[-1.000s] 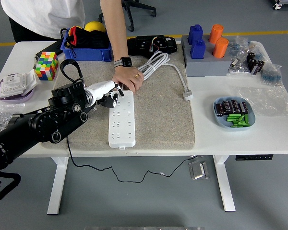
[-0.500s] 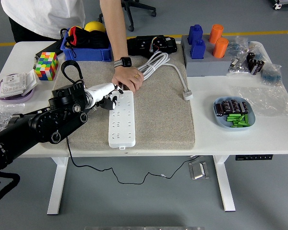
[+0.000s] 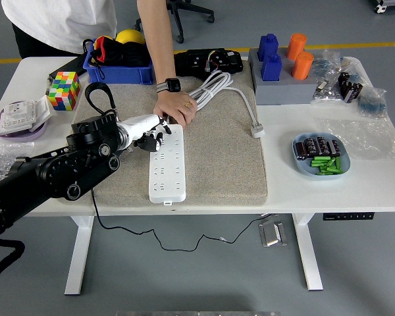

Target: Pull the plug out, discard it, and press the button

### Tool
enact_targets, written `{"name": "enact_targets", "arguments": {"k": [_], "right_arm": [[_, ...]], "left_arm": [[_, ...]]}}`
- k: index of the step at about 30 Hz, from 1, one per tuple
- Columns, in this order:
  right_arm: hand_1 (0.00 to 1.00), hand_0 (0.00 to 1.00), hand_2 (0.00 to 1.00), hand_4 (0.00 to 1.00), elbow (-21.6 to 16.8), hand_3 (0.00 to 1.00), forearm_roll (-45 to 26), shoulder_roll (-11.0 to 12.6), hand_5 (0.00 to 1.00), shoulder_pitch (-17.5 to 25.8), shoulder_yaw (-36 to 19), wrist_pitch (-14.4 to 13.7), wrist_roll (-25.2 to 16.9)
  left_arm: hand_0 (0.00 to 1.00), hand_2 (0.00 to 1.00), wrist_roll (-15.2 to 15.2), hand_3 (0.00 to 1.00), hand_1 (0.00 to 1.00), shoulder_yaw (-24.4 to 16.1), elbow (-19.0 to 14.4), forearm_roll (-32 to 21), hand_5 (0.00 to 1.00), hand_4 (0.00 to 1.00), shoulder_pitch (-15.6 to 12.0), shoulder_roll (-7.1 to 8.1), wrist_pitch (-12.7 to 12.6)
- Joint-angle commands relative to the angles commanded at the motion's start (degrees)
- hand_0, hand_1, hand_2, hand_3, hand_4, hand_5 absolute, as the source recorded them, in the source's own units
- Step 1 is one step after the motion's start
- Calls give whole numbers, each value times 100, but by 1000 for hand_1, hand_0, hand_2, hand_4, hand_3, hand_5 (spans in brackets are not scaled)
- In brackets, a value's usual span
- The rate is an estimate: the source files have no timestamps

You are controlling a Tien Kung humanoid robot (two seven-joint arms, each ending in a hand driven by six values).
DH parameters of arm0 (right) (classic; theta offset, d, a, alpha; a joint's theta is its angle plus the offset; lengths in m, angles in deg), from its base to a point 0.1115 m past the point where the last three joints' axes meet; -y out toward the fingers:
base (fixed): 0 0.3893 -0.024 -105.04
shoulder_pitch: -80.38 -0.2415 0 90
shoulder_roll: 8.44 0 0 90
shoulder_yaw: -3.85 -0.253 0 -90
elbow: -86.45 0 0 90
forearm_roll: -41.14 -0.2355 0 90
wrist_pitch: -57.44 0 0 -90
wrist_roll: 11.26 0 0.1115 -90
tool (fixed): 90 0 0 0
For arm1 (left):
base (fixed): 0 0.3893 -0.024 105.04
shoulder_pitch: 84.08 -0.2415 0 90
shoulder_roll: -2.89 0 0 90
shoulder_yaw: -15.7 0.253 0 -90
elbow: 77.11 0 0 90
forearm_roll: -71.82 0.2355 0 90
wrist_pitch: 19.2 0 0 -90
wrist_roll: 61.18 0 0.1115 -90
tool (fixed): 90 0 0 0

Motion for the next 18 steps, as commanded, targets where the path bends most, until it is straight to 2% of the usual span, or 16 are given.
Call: {"name": "enact_targets", "arguments": {"k": [6, 18], "right_arm": [[729, 767, 724, 883, -3, 713, -4, 2, 658, 1, 3, -1, 0], [729, 767, 724, 883, -1, 713, 5, -8, 658, 1, -20, -1, 0]], "left_arm": [[55, 148, 5, 728, 39, 59, 134, -60, 2, 29, 8, -18, -11], [55, 142, 24, 728, 38, -192, 59, 83, 2, 35, -11, 1, -24]]}}
